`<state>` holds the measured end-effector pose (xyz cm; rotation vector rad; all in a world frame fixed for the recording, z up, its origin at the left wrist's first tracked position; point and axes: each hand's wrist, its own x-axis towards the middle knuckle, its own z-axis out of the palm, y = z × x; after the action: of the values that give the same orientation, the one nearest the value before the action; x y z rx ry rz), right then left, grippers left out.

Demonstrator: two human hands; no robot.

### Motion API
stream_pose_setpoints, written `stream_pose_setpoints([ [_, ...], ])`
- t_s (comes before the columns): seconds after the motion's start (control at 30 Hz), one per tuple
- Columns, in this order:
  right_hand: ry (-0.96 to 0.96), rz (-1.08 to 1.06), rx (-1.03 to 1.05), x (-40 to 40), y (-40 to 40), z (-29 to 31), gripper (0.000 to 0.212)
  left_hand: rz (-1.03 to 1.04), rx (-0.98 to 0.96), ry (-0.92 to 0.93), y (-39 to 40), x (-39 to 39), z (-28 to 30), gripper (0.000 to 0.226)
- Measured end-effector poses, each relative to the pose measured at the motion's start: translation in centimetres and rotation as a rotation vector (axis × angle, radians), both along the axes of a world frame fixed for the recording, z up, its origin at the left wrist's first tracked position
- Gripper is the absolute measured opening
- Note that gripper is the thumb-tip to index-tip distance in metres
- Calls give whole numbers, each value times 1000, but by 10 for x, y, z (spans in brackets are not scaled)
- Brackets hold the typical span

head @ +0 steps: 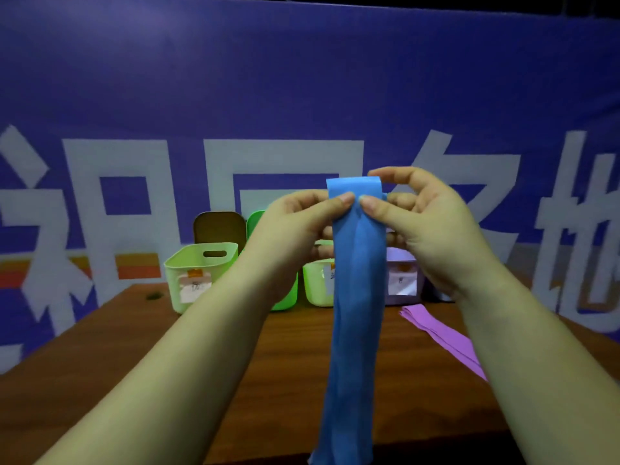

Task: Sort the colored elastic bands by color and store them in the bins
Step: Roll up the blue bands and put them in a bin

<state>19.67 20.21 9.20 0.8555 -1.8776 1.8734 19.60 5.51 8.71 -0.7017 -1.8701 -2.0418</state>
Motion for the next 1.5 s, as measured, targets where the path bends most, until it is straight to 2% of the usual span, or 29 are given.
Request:
stream_pose_setpoints([
  [0.17,-61,63,-32,24,-12,-26,27,105,14,25,-9,30,-32,9],
  [0.33,-217,76,-137,31,-32,-102,28,228,87,-60,-14,48,-108,10],
  [0.4,-213,-65,-147,37,-38,-138,30,292,98,-85,-13,55,-138,14],
  [0.5,-45,-458,17,45,-40,-187,33,397,75,-63,-12,64,-180,18],
  [0.53,-24,-507,38,50,-41,-199,30,429,46,-51,-13,67,-192,17],
  [0.6,-91,-450,-8,63,-45,-219,24,484,22,-48,-13,75,-215,15],
  [0.67,-231,-296,-84,75,-51,-231,17,533,19,-50,-12,83,-233,11],
  [0.73,-379,-175,-155,84,-55,-241,24,566,-26,-35,-10,90,-249,4],
  [0.77,-439,-136,-188,87,-55,-245,30,575,-66,-19,-9,95,-257,7],
  [0.9,-555,-94,-254,98,-50,-259,44,488,-246,79,-8,108,-280,17],
  [0.97,-592,-88,-257,102,-46,-264,36,418,-231,76,-11,112,-287,19],
  [1.07,-670,-75,-255,105,-41,-274,9,366,-6,-94,-13,118,-290,23],
  [1.13,-723,-48,-262,108,-40,-280,10,304,168,-286,-12,120,-289,21],
  [1.3,-682,-88,-201,112,-39,-288,19,260,334,-546,-8,122,-296,44],
  [1.4,-636,-143,-86,111,-32,-292,16,176,379,-689,-8,124,-297,41],
  [1.5,-584,-167,14,110,-27,-292,17,136,397,-740,-6,122,-299,31],
])
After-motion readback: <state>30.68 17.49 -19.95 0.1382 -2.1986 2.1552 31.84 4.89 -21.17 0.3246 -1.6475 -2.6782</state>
